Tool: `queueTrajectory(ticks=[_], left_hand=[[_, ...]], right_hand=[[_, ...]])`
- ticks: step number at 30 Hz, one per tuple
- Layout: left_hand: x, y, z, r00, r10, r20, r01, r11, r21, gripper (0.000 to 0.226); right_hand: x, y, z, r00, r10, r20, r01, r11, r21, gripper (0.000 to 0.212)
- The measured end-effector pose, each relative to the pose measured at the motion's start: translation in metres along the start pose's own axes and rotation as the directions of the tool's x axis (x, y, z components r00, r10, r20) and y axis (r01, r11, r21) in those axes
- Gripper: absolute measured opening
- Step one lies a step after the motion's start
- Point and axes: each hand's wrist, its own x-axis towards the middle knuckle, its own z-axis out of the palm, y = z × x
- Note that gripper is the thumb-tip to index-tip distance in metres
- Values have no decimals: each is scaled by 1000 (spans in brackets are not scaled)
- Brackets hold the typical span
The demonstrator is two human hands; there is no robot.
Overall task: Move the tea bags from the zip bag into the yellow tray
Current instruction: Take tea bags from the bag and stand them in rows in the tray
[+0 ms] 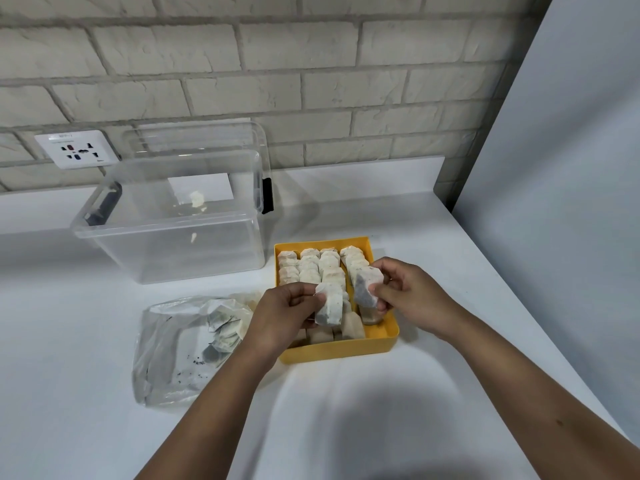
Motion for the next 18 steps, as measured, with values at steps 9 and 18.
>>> queueTrajectory(ticks=[9, 18], left_hand=[[0, -6, -1, 998, 9, -56, -8, 1000, 23, 8], [-1, -7, 0, 998, 19, -57, -17, 999, 38, 8]], right_hand=[[-10, 17, 3, 970, -235, -57, 115, 656, -746, 19], [7, 16, 16, 985, -170, -23, 53, 427, -903, 32]])
